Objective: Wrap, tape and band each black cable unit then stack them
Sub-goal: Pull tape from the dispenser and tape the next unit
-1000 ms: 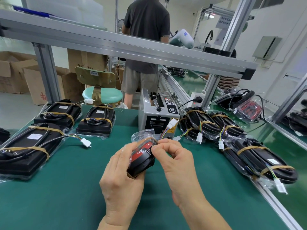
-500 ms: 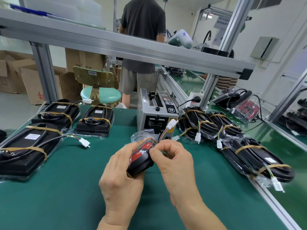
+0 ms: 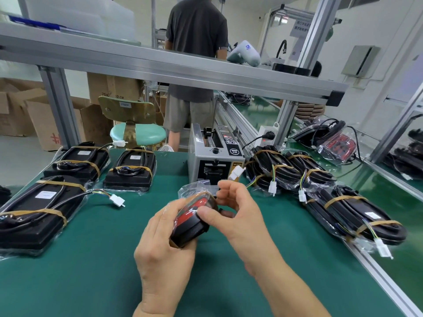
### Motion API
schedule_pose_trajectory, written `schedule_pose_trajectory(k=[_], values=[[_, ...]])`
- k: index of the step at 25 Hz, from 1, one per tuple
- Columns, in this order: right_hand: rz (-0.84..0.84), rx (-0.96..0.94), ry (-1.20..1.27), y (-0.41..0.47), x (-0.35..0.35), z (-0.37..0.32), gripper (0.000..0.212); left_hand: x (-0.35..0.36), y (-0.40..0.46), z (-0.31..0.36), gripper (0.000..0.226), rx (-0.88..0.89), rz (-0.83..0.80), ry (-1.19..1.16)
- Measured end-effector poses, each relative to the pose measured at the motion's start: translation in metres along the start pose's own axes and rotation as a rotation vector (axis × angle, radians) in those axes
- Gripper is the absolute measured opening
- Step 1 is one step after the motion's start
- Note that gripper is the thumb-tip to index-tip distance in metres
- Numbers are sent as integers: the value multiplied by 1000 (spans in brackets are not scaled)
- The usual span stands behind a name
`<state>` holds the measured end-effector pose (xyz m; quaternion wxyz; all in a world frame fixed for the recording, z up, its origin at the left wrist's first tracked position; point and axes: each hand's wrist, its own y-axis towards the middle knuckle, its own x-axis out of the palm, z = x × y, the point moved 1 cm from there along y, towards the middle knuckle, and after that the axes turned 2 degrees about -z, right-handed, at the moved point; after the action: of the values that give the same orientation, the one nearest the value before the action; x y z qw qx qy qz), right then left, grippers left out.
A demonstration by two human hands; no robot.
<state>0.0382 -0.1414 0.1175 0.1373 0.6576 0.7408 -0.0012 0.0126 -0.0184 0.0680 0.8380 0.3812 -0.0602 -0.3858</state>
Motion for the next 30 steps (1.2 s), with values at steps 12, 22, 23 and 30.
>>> schedule_pose_trajectory(k=[12,22,23,30], values=[[-307,-121,-372,20,2,16,66,-34,13,-48,64,-628,-99,-1040],[-249,-496,-930,38,25,30,57,-82,57,-6,42,207,-163,-13],[-260,-493,-930,38,28,30,57,-74,59,-2,40,201,-291,64],[-484,-302,-651,50,18,12,48,-71,48,-41,42,-493,-557,-138]])
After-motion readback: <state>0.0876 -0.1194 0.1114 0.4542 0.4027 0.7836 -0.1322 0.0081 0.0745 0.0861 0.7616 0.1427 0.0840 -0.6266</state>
